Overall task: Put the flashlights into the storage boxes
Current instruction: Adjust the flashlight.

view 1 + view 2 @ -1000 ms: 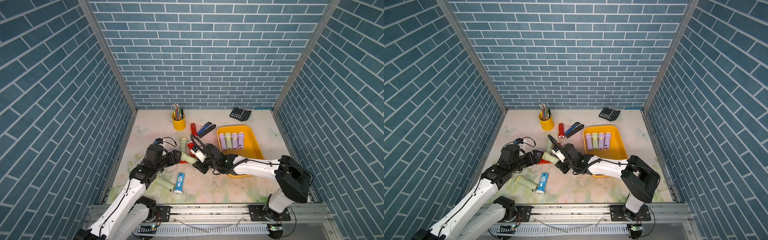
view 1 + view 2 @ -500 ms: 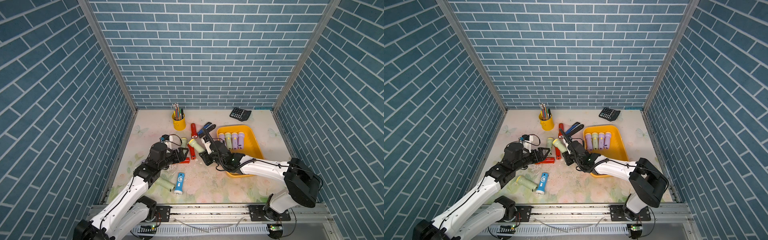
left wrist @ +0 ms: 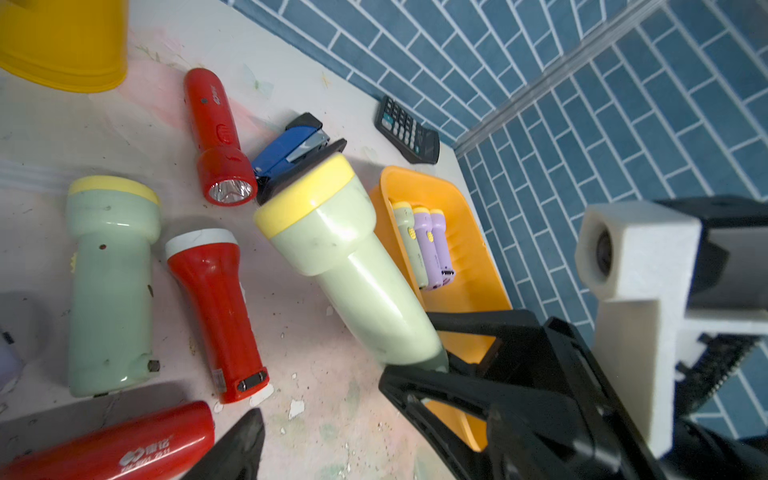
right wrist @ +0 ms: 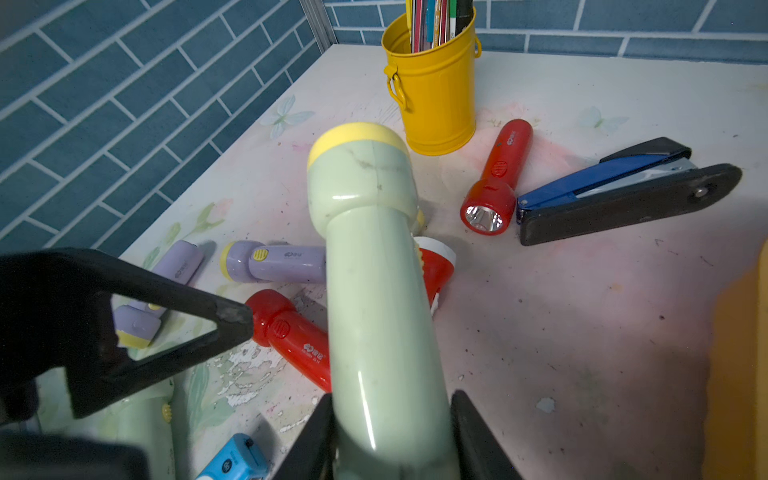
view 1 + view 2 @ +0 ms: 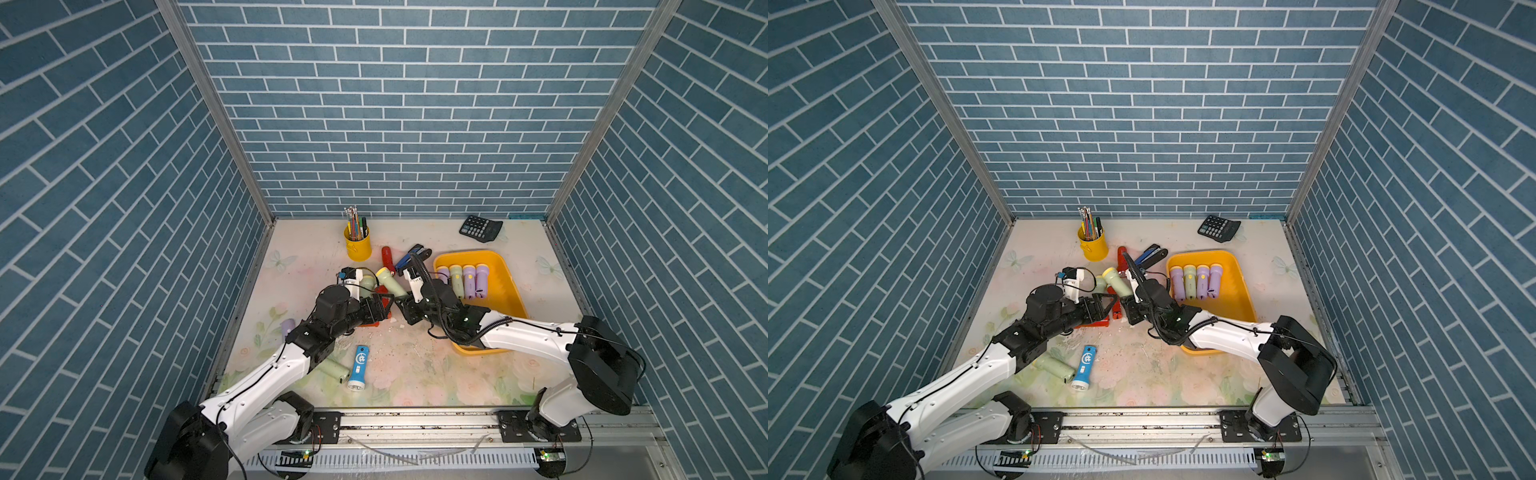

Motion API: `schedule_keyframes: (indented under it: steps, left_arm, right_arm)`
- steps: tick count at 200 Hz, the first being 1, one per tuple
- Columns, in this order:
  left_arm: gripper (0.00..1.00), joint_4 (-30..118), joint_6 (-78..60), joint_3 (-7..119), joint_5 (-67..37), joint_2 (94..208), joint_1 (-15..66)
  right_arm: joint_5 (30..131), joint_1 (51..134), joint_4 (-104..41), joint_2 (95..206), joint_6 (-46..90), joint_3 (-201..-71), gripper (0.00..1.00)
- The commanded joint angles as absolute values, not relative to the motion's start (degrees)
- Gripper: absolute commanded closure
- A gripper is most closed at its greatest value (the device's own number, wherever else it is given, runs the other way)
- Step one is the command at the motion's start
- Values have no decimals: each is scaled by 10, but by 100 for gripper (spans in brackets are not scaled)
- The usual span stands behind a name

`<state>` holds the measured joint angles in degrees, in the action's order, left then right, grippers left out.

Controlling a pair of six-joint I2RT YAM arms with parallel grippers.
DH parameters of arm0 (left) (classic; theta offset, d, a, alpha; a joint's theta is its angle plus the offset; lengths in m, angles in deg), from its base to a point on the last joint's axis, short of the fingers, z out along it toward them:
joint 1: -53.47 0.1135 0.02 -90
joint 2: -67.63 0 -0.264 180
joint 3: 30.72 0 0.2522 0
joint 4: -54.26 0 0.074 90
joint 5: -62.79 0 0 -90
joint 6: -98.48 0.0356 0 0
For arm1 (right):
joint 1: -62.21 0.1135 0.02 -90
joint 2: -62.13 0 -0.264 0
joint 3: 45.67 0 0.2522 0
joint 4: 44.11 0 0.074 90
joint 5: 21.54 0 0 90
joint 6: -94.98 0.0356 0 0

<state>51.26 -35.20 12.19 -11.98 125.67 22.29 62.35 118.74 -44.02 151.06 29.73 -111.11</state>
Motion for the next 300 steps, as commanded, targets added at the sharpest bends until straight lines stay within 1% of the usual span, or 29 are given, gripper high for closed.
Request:
schedule_keyframes:
  steps: [1, 79, 132, 143, 168, 226, 245, 290, 300]
  left_arm:
    - [17, 606, -403, 104, -146, 1267, 220]
    - [21, 697, -484, 93, -179, 1319, 214]
    - [29, 741, -508, 86, -204, 1349, 209]
    - [31, 752, -510, 88, -203, 1357, 208]
    - [32, 764, -516, 93, -201, 1373, 207]
    - [41, 796, -526, 96, -200, 1403, 203]
    - [46, 795, -526, 99, -200, 1407, 203]
    - [45, 797, -525, 102, -200, 1411, 202]
    - [47, 800, -525, 102, -200, 1412, 202]
  right_arm:
    - [629, 1186, -480, 1498, 316, -1101, 76]
    - [646, 1186, -490, 1500, 308, -1101, 76]
    - [651, 1187, -488, 1501, 305, -1103, 76]
    - [652, 1187, -488, 1501, 305, -1103, 76]
    - [655, 1188, -489, 1500, 303, -1102, 76]
    - [661, 1189, -489, 1498, 298, -1102, 76]
    - [661, 1190, -489, 1497, 297, -1101, 76]
    - [664, 1192, -487, 1495, 292, -1099, 76]
    - [665, 1192, -485, 1494, 289, -1100, 76]
